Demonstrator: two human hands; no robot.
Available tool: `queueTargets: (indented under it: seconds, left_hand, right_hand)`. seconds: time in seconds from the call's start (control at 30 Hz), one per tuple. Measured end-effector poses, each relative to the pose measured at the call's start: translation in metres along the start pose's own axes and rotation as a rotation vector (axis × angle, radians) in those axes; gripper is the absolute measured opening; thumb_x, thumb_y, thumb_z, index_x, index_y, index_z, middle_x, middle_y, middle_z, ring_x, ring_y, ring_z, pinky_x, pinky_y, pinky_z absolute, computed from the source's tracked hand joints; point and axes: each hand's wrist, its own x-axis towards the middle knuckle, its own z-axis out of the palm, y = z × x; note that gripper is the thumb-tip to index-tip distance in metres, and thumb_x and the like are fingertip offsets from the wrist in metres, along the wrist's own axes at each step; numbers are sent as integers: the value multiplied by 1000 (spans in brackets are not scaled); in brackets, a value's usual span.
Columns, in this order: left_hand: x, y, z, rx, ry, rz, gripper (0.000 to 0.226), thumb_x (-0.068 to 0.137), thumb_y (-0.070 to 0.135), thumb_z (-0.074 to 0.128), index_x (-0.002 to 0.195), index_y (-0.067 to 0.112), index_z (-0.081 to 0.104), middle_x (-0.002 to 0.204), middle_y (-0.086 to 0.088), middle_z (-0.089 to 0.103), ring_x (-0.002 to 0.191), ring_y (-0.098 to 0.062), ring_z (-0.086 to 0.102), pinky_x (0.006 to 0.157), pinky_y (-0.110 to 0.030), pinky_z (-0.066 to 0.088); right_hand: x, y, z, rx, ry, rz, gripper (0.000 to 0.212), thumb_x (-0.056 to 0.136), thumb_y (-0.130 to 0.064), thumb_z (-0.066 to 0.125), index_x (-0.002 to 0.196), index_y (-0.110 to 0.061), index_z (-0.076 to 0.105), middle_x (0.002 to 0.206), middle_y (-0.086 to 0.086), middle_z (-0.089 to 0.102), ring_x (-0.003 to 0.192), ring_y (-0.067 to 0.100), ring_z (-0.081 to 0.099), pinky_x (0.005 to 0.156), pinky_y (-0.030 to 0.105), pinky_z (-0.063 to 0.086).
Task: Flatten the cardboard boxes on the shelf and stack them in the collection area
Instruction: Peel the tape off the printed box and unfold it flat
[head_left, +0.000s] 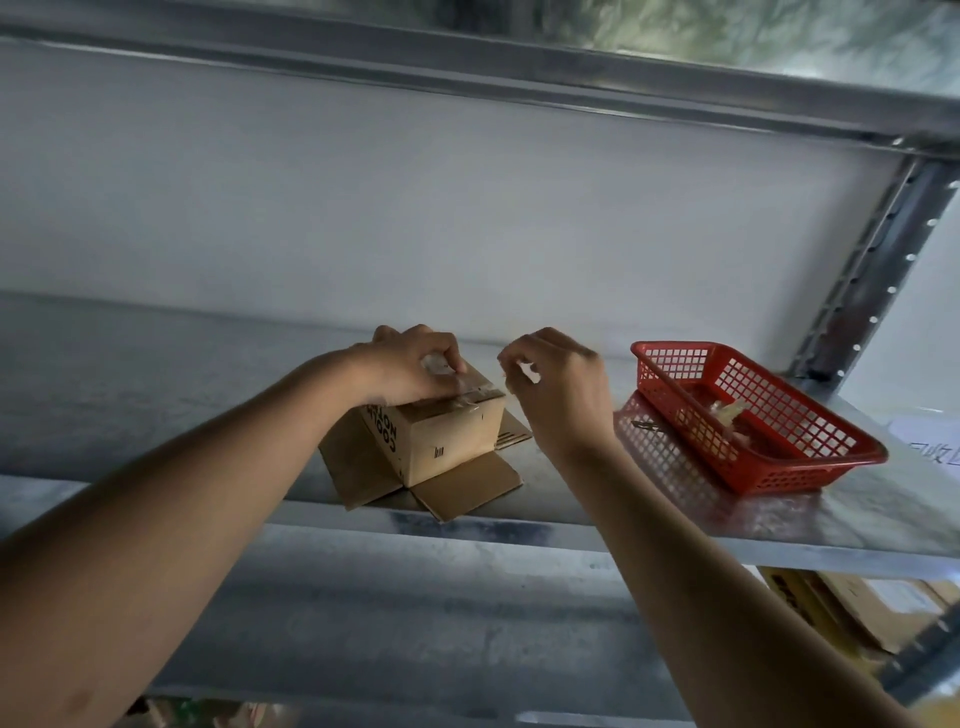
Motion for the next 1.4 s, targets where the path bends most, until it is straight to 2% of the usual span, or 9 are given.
queueTargets:
  seconds: [0.17, 0.37, 0.53, 0.67, 0.83, 0.97, 1.1, 1.27, 1.4]
  left_hand:
    - [5, 6, 12, 110, 97, -1, 19, 87, 69, 58, 96, 53, 58, 130, 21, 54, 129, -21, 41, 106, -50, 31]
    - [3, 2, 12, 55, 67, 48, 55, 64, 87, 39, 100, 51, 59, 130, 26, 56, 130, -20, 39, 107, -47, 22]
    - [2, 2, 11, 55, 43, 45, 56, 64, 86, 39, 104, 52, 60, 132, 23, 53, 126, -19, 35, 102, -46, 22]
    - [2, 2, 12, 38, 32, 52, 57, 64, 85, 36, 105, 55, 61, 132, 24, 52, 125, -20, 35, 106, -48, 22]
    - [3, -1, 13, 4, 26, 57, 56, 64, 86, 36, 103, 55, 59, 135, 26, 51, 126, -19, 33, 107, -48, 21]
    - [5, -5, 13, -41, 16, 82, 51, 65, 80, 37, 105, 56, 58, 131, 27, 51, 125, -18, 32, 102, -46, 21]
    - [10, -16, 16, -61, 8, 144, 29, 85, 60, 46, 112, 57, 57, 130, 36, 47, 126, -14, 27, 100, -42, 17]
    - [17, -22, 16, -64, -10, 195, 31, 89, 55, 45, 119, 61, 54, 132, 40, 46, 128, -13, 28, 106, -43, 19]
    - [23, -21, 13, -87, -32, 208, 33, 90, 53, 49, 122, 56, 57, 135, 34, 48, 137, -15, 27, 114, -51, 21]
  right_hand:
    - [1, -3, 7, -70, -142, -80, 14, 87, -3, 69, 84, -13, 78, 84, 3, 73, 76, 26, 66, 57, 42, 54]
    - [6, 8, -1, 19, -393, -94, 26, 98, -8, 63, 107, -22, 82, 97, -1, 81, 82, 24, 74, 74, 37, 57]
    - [12, 14, -9, -39, -609, -34, 38, 105, -13, 48, 127, -30, 73, 118, -3, 76, 105, 22, 69, 89, 44, 56]
    - [10, 15, -12, 86, -563, 22, 29, 92, -31, 77, 120, -36, 75, 107, -15, 77, 99, 7, 70, 89, 33, 57]
    - [2, 18, -2, 201, -404, 132, 22, 81, -12, 86, 93, -31, 83, 79, -18, 77, 76, -4, 71, 75, 19, 55]
    - [-1, 23, 5, 471, -278, 409, 20, 85, -1, 80, 84, -20, 82, 76, -4, 78, 72, 18, 77, 74, 35, 64]
    - [-1, 30, 6, 747, -151, 696, 18, 86, 10, 76, 86, -8, 79, 77, 10, 78, 78, 33, 77, 71, 33, 65]
    - [-5, 35, 5, 734, -140, 669, 15, 86, 6, 77, 90, -8, 79, 80, 9, 79, 75, 27, 78, 74, 35, 65]
    - [-8, 31, 3, 795, -307, 575, 15, 88, -2, 79, 95, -15, 80, 85, 6, 80, 78, 23, 79, 71, 26, 63]
